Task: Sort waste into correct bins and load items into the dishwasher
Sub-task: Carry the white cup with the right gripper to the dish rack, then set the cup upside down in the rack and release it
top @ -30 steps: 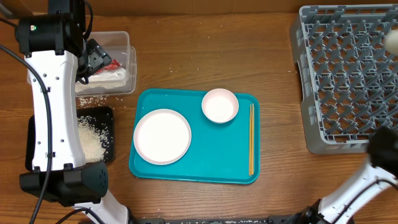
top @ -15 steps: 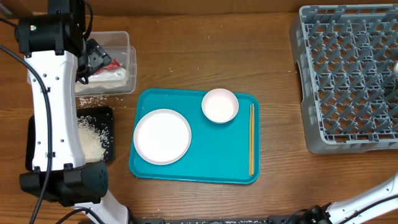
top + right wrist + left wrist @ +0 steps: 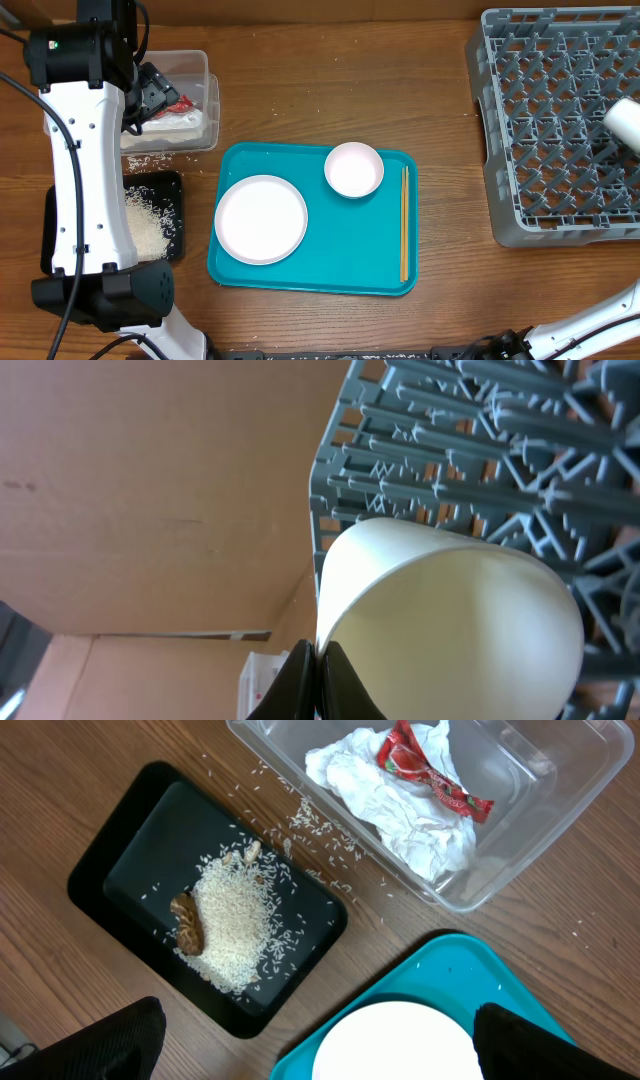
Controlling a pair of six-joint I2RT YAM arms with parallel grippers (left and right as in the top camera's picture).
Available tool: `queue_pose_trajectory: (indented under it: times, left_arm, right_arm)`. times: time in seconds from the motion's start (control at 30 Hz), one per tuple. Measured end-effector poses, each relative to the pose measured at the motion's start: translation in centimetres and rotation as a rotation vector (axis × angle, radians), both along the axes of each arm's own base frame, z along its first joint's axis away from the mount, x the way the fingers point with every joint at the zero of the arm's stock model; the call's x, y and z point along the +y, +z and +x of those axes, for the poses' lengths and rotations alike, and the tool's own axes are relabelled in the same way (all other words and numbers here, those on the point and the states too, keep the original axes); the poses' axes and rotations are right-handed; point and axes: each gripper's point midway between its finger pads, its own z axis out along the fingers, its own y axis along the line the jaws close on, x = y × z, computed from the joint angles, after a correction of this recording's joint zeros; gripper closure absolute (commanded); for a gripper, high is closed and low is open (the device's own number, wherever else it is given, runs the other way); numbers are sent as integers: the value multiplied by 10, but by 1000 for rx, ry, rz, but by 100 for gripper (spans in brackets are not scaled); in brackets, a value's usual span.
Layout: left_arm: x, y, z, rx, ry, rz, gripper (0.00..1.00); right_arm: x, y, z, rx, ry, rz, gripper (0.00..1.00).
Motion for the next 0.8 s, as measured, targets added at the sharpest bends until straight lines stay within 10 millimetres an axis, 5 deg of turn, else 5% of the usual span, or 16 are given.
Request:
queue_pose_trajectory:
  times: [0.3, 0.6, 0.8]
  left_arm:
    - [0, 0, 0, 0, 0, 0, 0]
    - [0, 0, 0, 0, 0, 0, 0]
    - [0, 0, 0, 0, 0, 0, 0]
  right_arm:
    - [-1, -19, -10, 98, -17, -2, 89]
    - [-1, -29, -16, 155, -25, 6, 96]
    - [-14, -29, -40, 199, -82, 80, 96]
